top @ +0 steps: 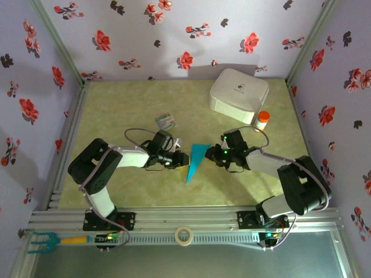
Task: Fold a paper plane with a square sheet of paper (pick it up from the middle)
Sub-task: Fold the wing for the fifth time at the center of the table, then move a paper plane to the center of the table.
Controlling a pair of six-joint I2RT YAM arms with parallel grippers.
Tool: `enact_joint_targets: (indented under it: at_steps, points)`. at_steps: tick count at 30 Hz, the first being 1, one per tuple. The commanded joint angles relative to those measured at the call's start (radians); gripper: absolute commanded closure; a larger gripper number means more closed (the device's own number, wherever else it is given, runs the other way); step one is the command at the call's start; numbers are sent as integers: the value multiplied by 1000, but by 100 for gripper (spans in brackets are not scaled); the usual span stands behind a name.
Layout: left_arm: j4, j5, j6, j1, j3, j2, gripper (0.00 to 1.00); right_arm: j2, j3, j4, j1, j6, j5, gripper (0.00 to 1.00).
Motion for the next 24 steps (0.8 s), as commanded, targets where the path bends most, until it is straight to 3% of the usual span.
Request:
enact_joint_targets:
  at_steps: [1, 24]
  points:
    - [-20, 23, -8, 6, 25, 26, 77, 35, 8, 28, 23, 11, -26, 72]
    - [-197, -21, 88, -48, 121, 64, 81, 131, 35, 64, 62, 2, -72, 79]
